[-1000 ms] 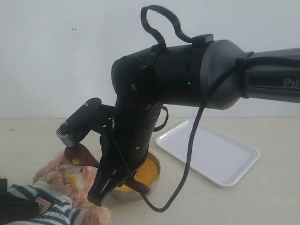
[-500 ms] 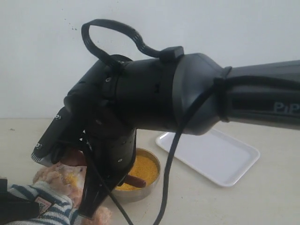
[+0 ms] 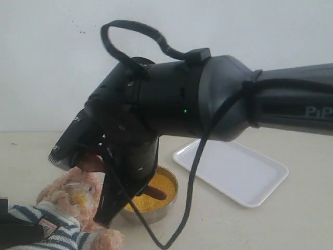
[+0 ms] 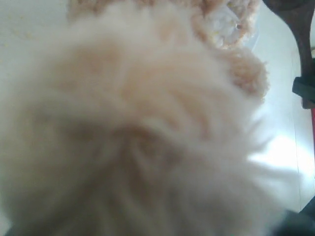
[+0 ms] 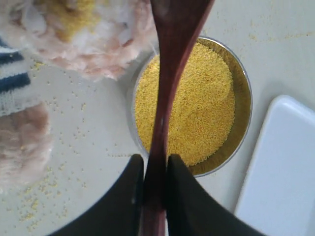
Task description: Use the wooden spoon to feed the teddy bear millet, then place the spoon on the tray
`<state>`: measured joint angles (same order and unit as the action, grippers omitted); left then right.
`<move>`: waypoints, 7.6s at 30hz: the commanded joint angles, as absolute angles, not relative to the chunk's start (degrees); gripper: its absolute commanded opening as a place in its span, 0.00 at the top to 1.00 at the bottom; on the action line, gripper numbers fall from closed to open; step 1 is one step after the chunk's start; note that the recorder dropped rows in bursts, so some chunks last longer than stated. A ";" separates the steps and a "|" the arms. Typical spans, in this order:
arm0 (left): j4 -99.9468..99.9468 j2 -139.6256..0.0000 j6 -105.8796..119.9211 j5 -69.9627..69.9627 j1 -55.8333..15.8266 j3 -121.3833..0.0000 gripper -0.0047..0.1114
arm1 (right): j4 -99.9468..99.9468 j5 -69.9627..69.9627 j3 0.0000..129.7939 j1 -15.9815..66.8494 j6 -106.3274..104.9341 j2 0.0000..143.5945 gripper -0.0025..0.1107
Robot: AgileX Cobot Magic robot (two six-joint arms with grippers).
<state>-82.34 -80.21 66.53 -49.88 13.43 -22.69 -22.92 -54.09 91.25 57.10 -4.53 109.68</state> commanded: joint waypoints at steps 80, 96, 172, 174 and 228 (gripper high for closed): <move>-84.61 -79.78 69.04 -51.19 13.42 -22.46 0.92 | 30.34 -38.63 91.33 8.09 -30.82 128.59 0.98; -84.61 -79.78 69.04 -51.19 13.42 -22.46 0.92 | 27.70 -36.97 91.33 8.01 -30.82 128.59 0.98; -99.28 -79.78 77.58 -55.05 13.42 -22.46 0.92 | -23.42 -19.55 76.94 7.87 20.40 68.82 0.97; -99.95 -79.78 77.58 -55.05 13.42 -22.46 0.92 | -23.43 -14.70 72.64 7.87 20.84 64.16 0.97; -99.95 -79.78 82.55 -51.86 13.53 -22.94 0.92 | -2.72 -6.70 0.00 8.00 36.87 4.69 0.97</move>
<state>-98.78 -80.21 80.79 -51.13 13.43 -22.57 -6.61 -7.01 -0.07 8.08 35.76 5.01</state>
